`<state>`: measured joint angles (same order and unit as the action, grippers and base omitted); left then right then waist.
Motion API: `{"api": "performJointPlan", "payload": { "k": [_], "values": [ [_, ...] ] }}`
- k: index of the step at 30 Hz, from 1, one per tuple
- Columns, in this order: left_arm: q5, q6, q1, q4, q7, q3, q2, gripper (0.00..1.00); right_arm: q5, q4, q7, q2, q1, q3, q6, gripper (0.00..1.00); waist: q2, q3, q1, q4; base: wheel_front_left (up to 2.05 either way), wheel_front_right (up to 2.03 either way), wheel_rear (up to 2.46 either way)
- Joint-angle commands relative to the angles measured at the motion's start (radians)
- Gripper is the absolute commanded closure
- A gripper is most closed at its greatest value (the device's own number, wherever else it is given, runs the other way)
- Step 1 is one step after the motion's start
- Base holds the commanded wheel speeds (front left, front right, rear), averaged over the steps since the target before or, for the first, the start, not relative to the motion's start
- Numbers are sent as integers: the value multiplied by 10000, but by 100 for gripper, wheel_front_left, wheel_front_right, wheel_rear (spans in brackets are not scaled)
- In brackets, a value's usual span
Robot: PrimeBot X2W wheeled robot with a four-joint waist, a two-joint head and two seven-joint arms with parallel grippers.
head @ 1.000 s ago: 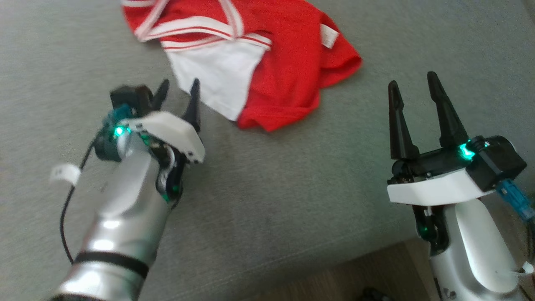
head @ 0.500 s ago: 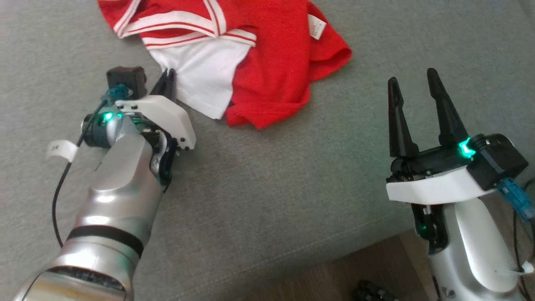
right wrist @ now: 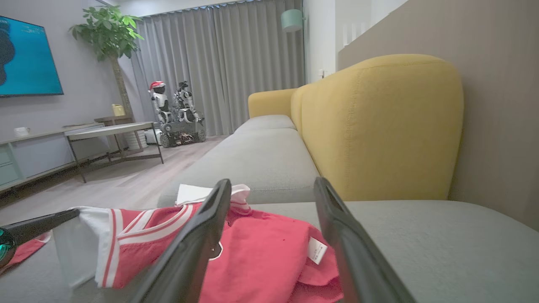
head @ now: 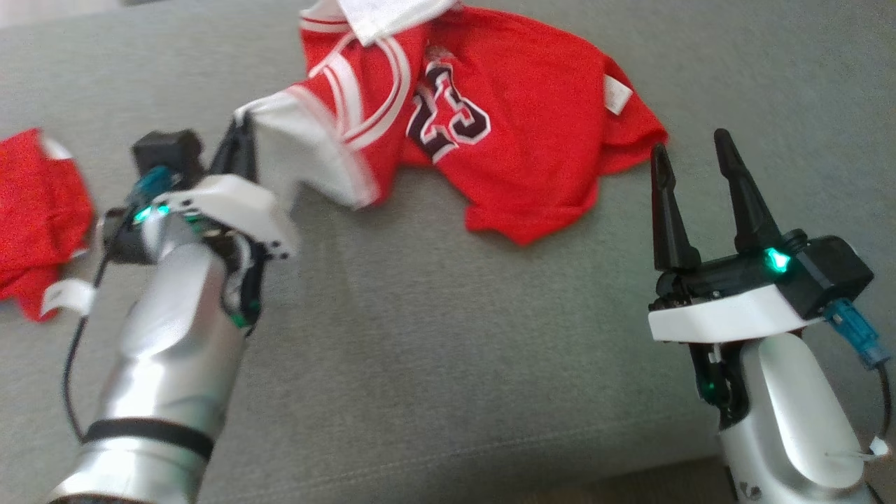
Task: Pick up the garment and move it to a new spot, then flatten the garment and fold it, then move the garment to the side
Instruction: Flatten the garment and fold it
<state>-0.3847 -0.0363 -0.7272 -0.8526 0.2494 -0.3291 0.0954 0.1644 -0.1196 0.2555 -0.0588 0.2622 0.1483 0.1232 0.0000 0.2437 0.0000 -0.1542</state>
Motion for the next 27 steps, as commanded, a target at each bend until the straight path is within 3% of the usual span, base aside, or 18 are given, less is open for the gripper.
{"api": "performJointPlan", "payload": {
  "k": [1, 9, 14, 15, 16, 22, 27],
  "values": [
    [142, -126, -62, 617, 122, 445, 527, 100, -18, 232, 63, -17, 80, 205, 75, 0, 0, -420, 0, 499, 0, 0, 0],
    [367, -492, 546, 1416, 123, 926, 1111, 100, 58, 13, 63, -1, 0, 401, 75, 0, 0, -571, 0, 820, 0, 0, 0],
    [500, -628, 1013, 1018, -84, 792, 1191, 100, 96, -104, 63, 7, 25, 543, 75, 0, 0, -507, 0, 806, 0, 0, 0],
    [503, -643, 1070, 890, -133, 751, 1164, 72, 103, -142, 63, 8, 37, 580, 75, 0, 0, -492, 0, 788, 0, 0, 0],
    [501, -685, 1117, 769, -154, 732, 1137, 0, 110, -171, 63, 8, 51, 608, 75, 0, 0, -480, 0, 771, 0, 0, 0],
    [319, -887, 1158, 848, 62, 993, 884, 0, 164, -326, 63, -55, 67, 554, 75, 0, 0, -494, 0, 846, 0, 0, 0],
    [336, -616, 1575, 2753, 118, 1433, 509, 0, 172, -456, 63, -127, -25, 403, 75, 0, 0, -662, 0, 1169, 0, 0, 0]
  ]
}}
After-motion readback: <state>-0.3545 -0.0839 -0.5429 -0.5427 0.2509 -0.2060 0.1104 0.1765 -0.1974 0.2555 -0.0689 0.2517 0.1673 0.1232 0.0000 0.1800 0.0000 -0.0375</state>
